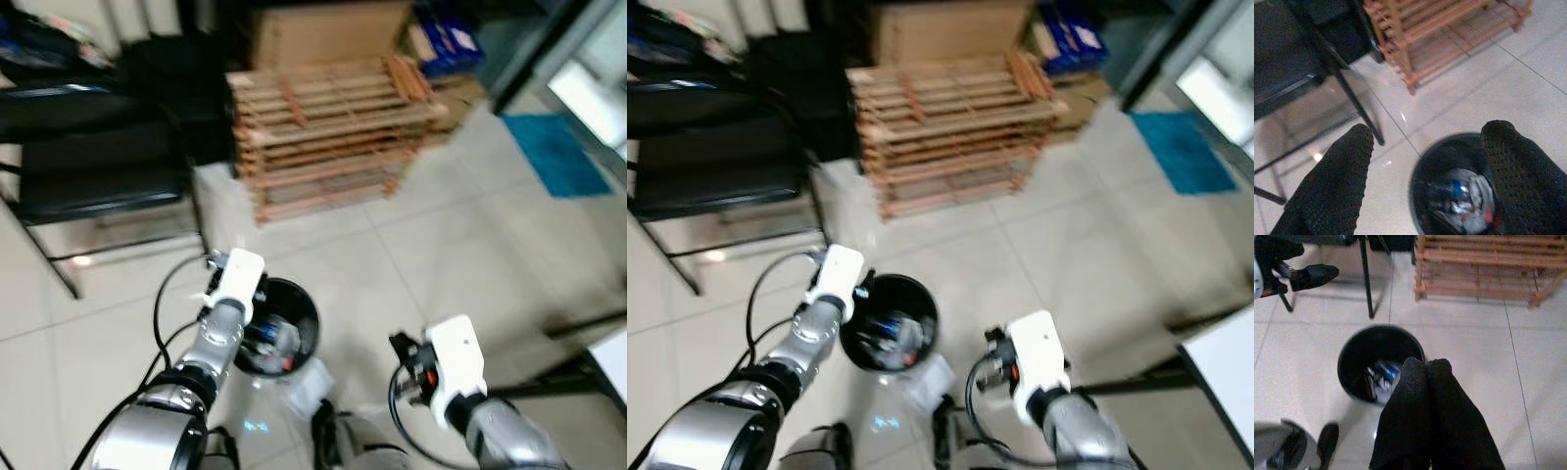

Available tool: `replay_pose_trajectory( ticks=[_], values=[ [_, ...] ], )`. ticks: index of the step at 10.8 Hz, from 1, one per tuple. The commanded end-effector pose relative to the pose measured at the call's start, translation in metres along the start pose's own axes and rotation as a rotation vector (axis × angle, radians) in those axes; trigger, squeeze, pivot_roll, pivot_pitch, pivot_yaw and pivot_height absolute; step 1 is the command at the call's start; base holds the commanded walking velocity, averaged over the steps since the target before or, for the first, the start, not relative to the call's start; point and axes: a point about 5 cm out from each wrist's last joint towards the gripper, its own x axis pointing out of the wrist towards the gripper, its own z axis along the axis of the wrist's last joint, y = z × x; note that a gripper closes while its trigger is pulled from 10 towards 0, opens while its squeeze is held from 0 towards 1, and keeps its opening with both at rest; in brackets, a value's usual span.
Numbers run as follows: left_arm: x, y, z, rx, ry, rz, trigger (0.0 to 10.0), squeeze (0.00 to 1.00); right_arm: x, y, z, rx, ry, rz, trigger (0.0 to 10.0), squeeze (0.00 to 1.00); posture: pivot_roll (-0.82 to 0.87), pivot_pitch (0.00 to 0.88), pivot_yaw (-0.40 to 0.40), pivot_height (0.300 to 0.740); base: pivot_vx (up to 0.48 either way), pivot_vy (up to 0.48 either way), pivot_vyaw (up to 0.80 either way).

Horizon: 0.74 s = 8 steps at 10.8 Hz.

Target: Picking trash to rubbish bin

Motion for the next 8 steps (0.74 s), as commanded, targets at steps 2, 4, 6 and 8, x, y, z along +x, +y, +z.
replay_pose_trajectory(
  ticks=[2, 4, 6, 8],
  values=[
    [0.003, -0.002, 0.021, -0.041, -0.098, -0.029, 10.0, 1.00, 0.009, -0.008, -0.004, 0.003, -0.006, -0.025, 10.0, 0.00, 0.05, 0.164, -0.070, 0.740, 0.000, 0.000, 0.00],
    [0.000, -0.010, 0.049, -0.061, -0.254, -0.089, 10.0, 1.00, 0.022, -0.014, 0.003, 0.000, -0.059, -0.032, 10.0, 0.00, 0.11, 0.132, -0.060, 0.740, 0.000, 0.000, 0.00],
    [-0.011, -0.014, 0.069, -0.050, -0.365, -0.160, 10.0, 1.00, 0.028, -0.021, 0.017, -0.010, -0.155, -0.060, 10.0, 0.00, 0.15, 0.109, -0.066, 0.740, 0.000, 0.000, 0.00],
    [-0.019, -0.015, 0.082, -0.045, -0.420, -0.190, 10.0, 1.00, 0.026, -0.034, 0.039, -0.023, -0.300, -0.146, 10.0, 0.00, 0.17, 0.096, -0.069, 0.740, 0.000, 0.000, 0.00]
  ],
)
